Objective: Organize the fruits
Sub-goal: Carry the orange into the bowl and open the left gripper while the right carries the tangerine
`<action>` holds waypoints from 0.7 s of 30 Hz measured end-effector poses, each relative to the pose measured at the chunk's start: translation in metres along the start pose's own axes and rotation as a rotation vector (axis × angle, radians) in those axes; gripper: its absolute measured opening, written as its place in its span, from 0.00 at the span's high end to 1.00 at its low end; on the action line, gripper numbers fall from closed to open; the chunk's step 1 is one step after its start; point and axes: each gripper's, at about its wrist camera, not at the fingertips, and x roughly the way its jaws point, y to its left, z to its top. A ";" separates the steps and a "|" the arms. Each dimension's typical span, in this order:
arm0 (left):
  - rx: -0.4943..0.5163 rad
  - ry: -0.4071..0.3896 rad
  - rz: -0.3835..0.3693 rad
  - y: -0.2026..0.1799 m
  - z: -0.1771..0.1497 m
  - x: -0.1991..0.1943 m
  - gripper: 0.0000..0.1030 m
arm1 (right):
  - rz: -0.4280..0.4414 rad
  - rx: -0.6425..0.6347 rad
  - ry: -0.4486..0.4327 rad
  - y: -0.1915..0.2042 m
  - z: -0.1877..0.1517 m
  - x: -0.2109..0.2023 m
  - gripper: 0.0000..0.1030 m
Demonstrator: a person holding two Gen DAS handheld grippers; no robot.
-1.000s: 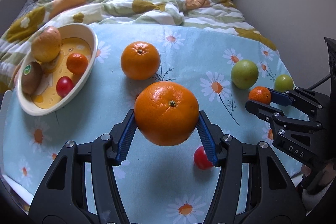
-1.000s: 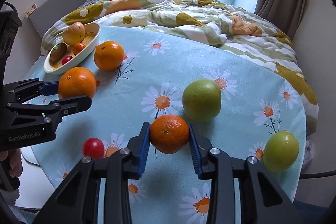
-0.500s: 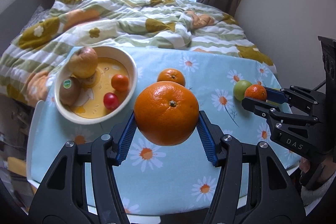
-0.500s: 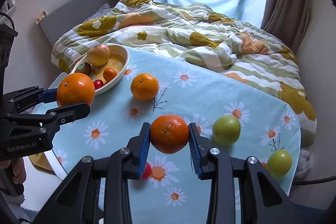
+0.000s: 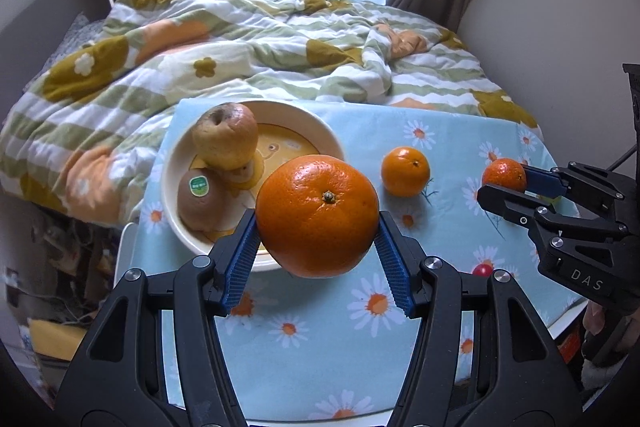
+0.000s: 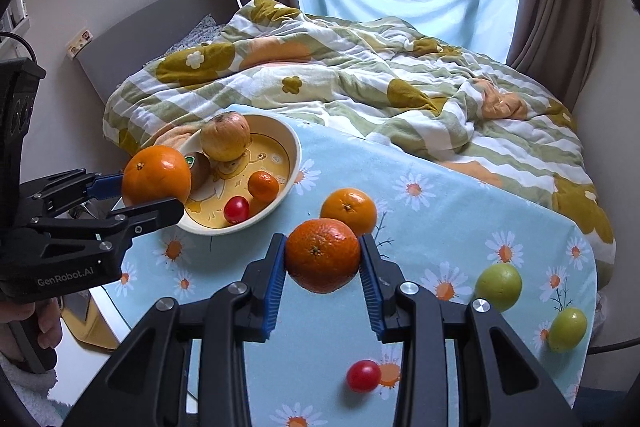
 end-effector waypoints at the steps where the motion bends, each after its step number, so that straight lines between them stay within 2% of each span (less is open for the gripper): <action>1: 0.003 0.003 -0.003 0.005 0.001 0.003 0.38 | -0.003 0.004 0.002 0.004 0.002 0.003 0.68; 12: 0.082 0.070 -0.024 0.044 0.005 0.047 0.38 | -0.044 0.082 0.033 0.031 0.014 0.039 0.68; 21: 0.181 0.109 -0.043 0.046 -0.004 0.079 0.38 | -0.062 0.138 0.042 0.040 0.018 0.059 0.68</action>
